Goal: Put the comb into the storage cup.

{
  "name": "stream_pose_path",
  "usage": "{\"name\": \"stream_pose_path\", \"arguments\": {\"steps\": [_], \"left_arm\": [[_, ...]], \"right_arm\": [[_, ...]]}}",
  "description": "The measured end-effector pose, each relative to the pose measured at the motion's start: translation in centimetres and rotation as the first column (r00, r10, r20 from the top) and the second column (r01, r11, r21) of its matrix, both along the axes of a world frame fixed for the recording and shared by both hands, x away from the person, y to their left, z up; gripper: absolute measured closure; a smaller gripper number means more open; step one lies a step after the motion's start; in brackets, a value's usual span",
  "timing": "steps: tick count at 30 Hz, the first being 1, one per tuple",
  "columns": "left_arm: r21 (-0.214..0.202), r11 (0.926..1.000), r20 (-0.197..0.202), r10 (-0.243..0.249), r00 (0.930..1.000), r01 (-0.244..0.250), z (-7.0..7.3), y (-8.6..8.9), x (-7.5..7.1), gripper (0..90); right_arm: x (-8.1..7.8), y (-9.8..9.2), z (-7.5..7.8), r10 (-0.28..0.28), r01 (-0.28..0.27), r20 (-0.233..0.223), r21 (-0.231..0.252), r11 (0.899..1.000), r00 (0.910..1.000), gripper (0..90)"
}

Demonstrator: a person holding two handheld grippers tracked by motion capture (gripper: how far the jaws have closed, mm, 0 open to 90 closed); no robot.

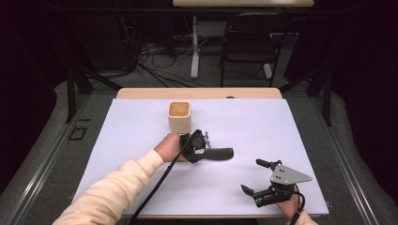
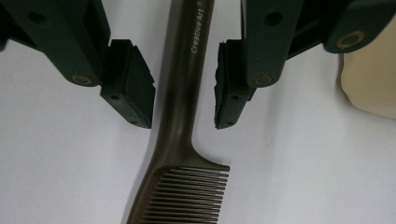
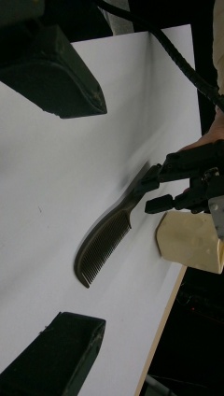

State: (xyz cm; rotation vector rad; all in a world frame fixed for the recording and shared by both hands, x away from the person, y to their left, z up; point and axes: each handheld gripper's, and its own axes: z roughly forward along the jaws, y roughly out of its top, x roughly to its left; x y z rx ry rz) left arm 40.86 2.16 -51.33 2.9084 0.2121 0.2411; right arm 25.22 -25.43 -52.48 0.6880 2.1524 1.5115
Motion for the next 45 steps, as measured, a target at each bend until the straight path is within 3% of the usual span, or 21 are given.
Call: {"name": "stream_pose_path", "arguments": {"steps": [4,10,12,17,19,21,23,26,33,35,45], "left_arm": [[0.031,0.9994,-0.042,-0.013,0.9990,0.015,-0.3,-0.5,0.6,62.3],[0.039,0.9987,-0.066,-0.031,0.9973,0.034,-0.7,-0.9,0.9,66.4],[0.063,0.9971,-0.079,-0.036,0.9962,0.041,-0.7,-1.1,0.9,67.7],[0.063,0.9971,-0.074,-0.039,0.9965,0.043,-1.1,-1.4,0.9,68.3],[0.066,0.9964,-0.105,-0.047,0.9934,0.054,-1.0,-1.3,1.1,70.6],[0.066,0.9965,-0.091,-0.046,0.9948,0.052,-1.0,-1.3,1.0,72.0],[0.089,0.9940,-0.094,-0.055,0.9940,0.063,-0.9,-1.3,1.0,72.3],[0.065,0.9966,-0.078,-0.046,0.9959,0.051,-0.8,-1.2,0.8,72.4],[0.014,0.9989,-0.102,-0.042,0.9939,0.044,0.4,-0.5,0.5,72.4],[-0.002,0.9994,-0.090,-0.034,0.9954,0.034,0.7,-0.3,0.4,72.4],[-0.079,0.9968,-0.088,0.002,0.9961,-0.009,1.5,0.9,-0.1,72.4]], "right_arm": [[0.0,0.0,0.0,0.000,0.000,0.002,0.000,1.000,1.0000,0.0],[0.0,0.0,0.0,0.002,-0.002,0.000,0.001,1.000,1.0000,0.0],[0.0,0.0,0.0,0.002,-0.002,-0.001,0.000,1.000,1.0000,0.0],[0.0,0.0,0.0,0.000,0.000,0.001,0.000,1.000,1.0000,0.0],[0.0,0.0,0.0,0.000,0.000,-0.001,0.001,1.000,1.0000,0.1],[0.0,0.0,0.0,0.000,0.000,0.001,0.001,1.000,1.0000,0.0],[0.0,0.0,0.0,-0.001,0.001,0.001,0.000,1.000,1.0000,0.0],[0.0,0.0,0.0,-0.002,0.002,0.001,-0.001,1.000,1.0000,0.1],[0.0,0.0,0.0,-0.002,0.002,0.002,-0.002,1.000,1.0000,0.1],[0.0,0.0,0.0,-0.003,0.003,0.002,-0.002,1.000,1.0000,0.0],[0.0,0.0,0.0,-0.005,0.005,0.002,-0.006,1.000,1.0000,0.1]]}}
